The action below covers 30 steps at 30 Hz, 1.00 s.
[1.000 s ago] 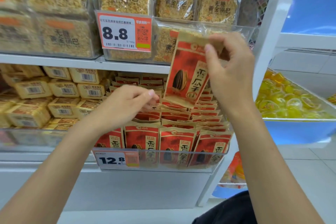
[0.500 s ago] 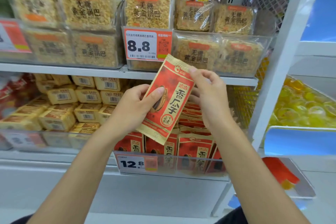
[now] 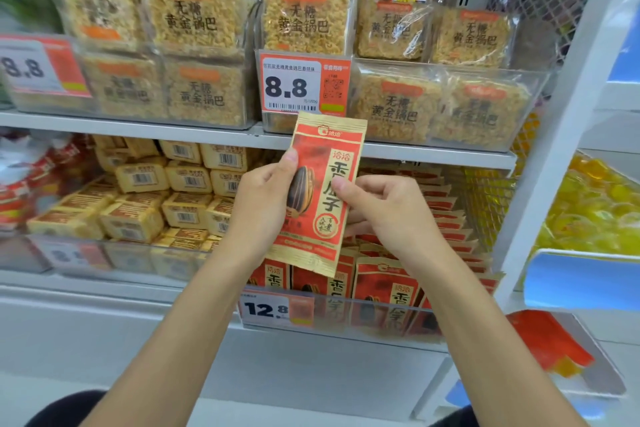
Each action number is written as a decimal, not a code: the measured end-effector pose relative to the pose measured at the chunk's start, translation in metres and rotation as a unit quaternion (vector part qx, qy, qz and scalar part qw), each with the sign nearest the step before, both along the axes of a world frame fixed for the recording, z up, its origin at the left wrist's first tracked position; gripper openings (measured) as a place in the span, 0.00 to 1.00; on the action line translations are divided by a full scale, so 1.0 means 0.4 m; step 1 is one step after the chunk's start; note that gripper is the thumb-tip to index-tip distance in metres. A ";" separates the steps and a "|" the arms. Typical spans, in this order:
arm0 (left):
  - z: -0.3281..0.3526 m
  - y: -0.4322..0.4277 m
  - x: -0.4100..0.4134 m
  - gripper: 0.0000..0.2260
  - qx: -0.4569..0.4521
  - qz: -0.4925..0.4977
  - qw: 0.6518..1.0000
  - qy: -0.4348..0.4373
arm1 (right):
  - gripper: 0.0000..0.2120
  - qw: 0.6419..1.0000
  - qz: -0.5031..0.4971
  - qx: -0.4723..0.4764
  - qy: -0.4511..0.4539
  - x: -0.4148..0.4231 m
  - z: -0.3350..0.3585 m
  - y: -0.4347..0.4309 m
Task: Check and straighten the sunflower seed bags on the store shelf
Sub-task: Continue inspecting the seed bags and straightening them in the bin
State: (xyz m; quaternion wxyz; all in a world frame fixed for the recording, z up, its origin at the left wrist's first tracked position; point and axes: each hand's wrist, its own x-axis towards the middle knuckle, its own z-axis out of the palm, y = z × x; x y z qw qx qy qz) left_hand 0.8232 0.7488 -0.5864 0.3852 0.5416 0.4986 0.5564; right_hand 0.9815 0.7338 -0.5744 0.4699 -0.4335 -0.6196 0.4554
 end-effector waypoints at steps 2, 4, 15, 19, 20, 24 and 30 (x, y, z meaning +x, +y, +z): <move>0.000 -0.004 0.002 0.24 -0.004 0.004 1.000 -0.005 | 0.09 1.000 -0.007 0.013 0.000 -0.002 -0.003 0.001; -0.002 -0.007 0.003 0.26 -0.003 0.010 1.000 -0.009 | 0.09 1.000 -0.004 0.017 0.000 0.001 0.001 0.000; 0.003 -0.014 0.013 0.23 0.039 0.062 0.989 -0.130 | 0.19 0.991 0.123 0.015 -0.049 -0.008 -0.016 -0.014; 0.002 -0.011 0.003 0.10 0.126 0.121 0.984 -0.037 | 0.19 0.989 0.073 0.105 -0.069 -0.017 -0.021 -0.018; 0.008 -0.012 -0.002 0.09 0.150 0.126 0.981 0.003 | 0.22 0.985 0.053 0.142 -0.079 -0.020 -0.024 -0.019; 0.034 -0.024 -0.005 0.20 0.149 -0.013 0.985 -0.081 | 0.31 0.938 -0.031 0.266 -0.218 -0.024 -0.029 -0.022; 0.053 -0.037 -0.005 0.15 0.038 -0.065 0.957 -0.281 | 0.44 0.984 0.052 0.137 -0.103 -0.044 -0.037 -0.024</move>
